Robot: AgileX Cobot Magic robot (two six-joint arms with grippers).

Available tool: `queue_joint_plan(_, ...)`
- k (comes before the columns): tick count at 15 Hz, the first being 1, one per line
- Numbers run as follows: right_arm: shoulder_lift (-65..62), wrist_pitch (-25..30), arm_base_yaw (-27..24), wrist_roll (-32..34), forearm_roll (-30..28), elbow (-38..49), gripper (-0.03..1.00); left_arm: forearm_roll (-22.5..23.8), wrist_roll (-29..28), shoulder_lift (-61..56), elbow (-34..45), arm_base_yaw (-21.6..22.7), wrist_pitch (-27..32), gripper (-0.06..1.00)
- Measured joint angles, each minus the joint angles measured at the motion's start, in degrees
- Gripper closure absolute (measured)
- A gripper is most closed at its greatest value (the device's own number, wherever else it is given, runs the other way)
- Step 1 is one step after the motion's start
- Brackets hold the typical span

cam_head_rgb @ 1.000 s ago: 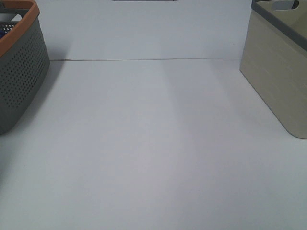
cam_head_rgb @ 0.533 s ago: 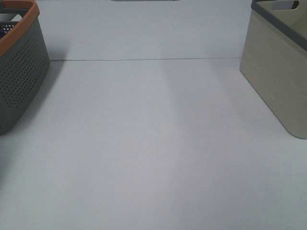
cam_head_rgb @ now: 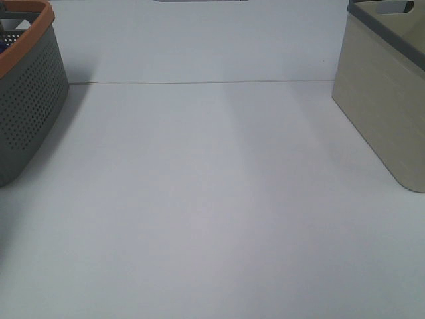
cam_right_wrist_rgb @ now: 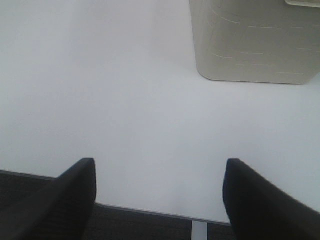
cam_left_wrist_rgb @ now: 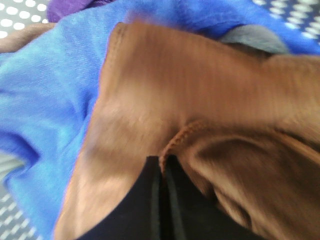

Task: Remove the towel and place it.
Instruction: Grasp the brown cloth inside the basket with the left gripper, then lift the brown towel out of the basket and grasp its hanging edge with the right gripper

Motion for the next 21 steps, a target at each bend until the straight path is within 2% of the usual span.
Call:
queue_joint_plan(3, 0.0, 0.0, 0.0, 0.0, 0.0, 0.0, 0.34, 0.6, -4.8, -4.8, 0.0, 0.2, 2.8, 0.94)
queue_joint_plan(5, 0.0, 0.0, 0.0, 0.0, 0.0, 0.0, 0.34, 1.7, -10.3, -10.0, 0.0, 0.5, 8.8, 0.94)
queue_joint_plan(8, 0.0, 0.0, 0.0, 0.0, 0.0, 0.0, 0.34, 4.4, -11.9, -19.0, 0.0, 0.6, 20.1, 0.94)
queue_joint_plan(9, 0.0, 0.0, 0.0, 0.0, 0.0, 0.0, 0.34, 5.1, -12.2, -20.7, 0.0, 0.6, 21.3, 0.94)
queue_joint_plan(10, 0.0, 0.0, 0.0, 0.0, 0.0, 0.0, 0.34, 7.0, -15.2, -27.1, 0.0, 0.6, 22.3, 0.94)
queue_joint_plan(12, 0.0, 0.0, 0.0, 0.0, 0.0, 0.0, 0.34, 7.4, -17.3, -34.1, 0.0, 0.6, 22.5, 0.94)
queue_joint_plan(16, 0.0, 0.0, 0.0, 0.0, 0.0, 0.0, 0.34, 8.0, -17.5, -43.5, 0.0, 0.6, 21.5, 0.94)
queue_joint_plan(19, 0.0, 0.0, 0.0, 0.0, 0.0, 0.0, 0.34, 7.3, -22.4, -47.6, 0.0, 0.6, 13.4, 0.94)
queue_joint_plan(21, 0.0, 0.0, 0.0, 0.0, 0.0, 0.0, 0.34, 3.7, -23.6, -49.1, 0.0, 0.6, 7.6, 0.94)
